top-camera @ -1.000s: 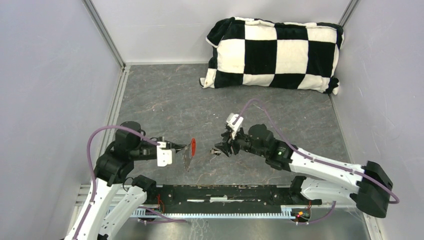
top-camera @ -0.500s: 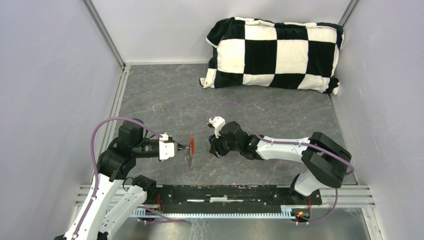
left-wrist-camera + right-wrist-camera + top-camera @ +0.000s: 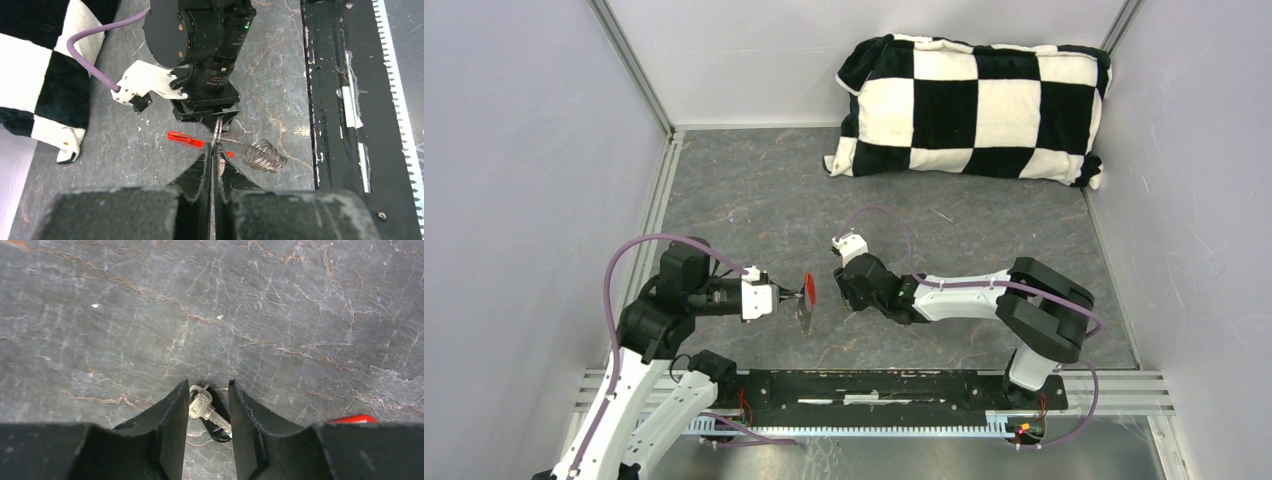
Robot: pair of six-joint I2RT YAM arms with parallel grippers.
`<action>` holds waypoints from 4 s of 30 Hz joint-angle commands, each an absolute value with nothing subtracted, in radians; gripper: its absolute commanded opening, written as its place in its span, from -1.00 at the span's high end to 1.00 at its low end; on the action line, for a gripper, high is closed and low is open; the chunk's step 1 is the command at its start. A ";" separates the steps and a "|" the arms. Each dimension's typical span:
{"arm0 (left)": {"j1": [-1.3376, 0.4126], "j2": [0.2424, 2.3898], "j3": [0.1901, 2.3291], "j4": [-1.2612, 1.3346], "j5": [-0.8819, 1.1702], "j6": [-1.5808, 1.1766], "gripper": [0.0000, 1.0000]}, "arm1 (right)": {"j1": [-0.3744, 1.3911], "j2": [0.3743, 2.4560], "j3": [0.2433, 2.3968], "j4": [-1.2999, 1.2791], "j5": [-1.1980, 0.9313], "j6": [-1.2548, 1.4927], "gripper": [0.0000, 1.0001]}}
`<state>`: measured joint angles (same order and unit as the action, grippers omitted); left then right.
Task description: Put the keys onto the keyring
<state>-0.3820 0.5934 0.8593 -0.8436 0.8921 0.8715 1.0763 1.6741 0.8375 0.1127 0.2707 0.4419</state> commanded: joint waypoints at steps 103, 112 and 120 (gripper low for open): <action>-0.382 0.629 0.897 -0.758 0.774 0.704 0.96 | 0.946 1.468 0.591 0.347 -0.172 0.511 0.00; -0.382 0.621 0.899 -0.766 0.774 0.714 0.96 | 0.939 1.568 0.608 0.327 -0.222 0.616 0.12; -0.383 0.623 0.908 -0.769 0.785 0.715 0.96 | 0.939 1.603 0.640 0.273 -0.185 0.618 0.15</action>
